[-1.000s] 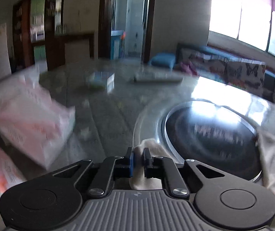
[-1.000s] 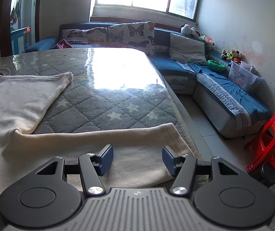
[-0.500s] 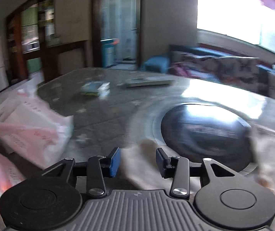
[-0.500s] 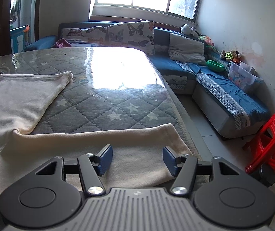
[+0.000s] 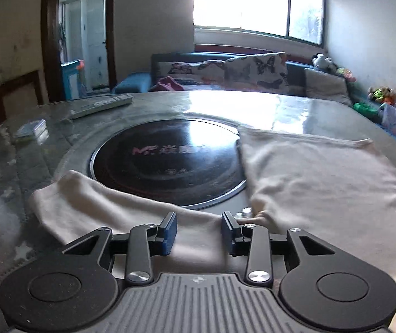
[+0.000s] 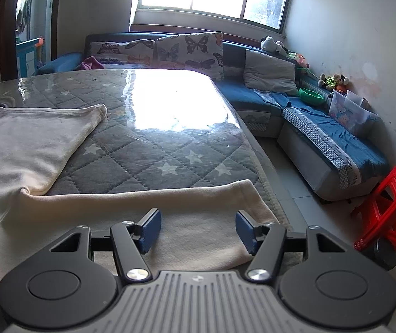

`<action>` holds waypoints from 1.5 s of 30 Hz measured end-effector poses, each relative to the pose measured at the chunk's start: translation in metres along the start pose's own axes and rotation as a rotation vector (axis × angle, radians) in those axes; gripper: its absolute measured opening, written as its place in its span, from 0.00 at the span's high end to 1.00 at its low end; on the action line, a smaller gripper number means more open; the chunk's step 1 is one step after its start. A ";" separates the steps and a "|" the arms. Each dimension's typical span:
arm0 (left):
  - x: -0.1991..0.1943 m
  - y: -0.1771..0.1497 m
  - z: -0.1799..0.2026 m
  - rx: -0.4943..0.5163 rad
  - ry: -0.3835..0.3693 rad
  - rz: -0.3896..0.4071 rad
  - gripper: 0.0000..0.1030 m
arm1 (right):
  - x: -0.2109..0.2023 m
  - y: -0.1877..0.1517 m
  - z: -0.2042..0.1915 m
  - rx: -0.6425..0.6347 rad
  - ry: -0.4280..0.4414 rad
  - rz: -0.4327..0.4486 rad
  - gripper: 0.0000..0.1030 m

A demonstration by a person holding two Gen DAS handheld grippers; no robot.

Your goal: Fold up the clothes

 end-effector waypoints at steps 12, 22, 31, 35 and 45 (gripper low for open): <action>-0.027 -0.021 -0.003 0.043 0.028 -0.057 0.60 | 0.002 0.001 -0.002 -0.010 0.008 -0.001 0.37; -0.037 -0.031 -0.031 -0.012 0.096 -0.115 0.60 | -0.025 0.012 -0.018 -0.049 0.058 0.052 0.36; -0.037 -0.023 -0.049 -0.082 0.120 -0.104 0.58 | -0.019 0.003 -0.035 -0.052 0.093 0.026 0.33; -0.022 -0.026 -0.066 -0.117 0.163 -0.142 0.58 | -0.016 0.000 -0.033 -0.045 0.086 0.013 0.33; -0.014 -0.028 -0.123 -0.256 0.282 -0.148 0.56 | -0.022 0.005 -0.037 -0.047 0.099 0.025 0.33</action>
Point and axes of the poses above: each gripper's, at about its wrist camera, not at the fingertips, and x roughly the way its jaws point, z to its right, y to its top, the point moved 10 cm from there along x, roughly the way its jaws point, and after that the axes turned 15 degrees about x, right-handed, at the moved point
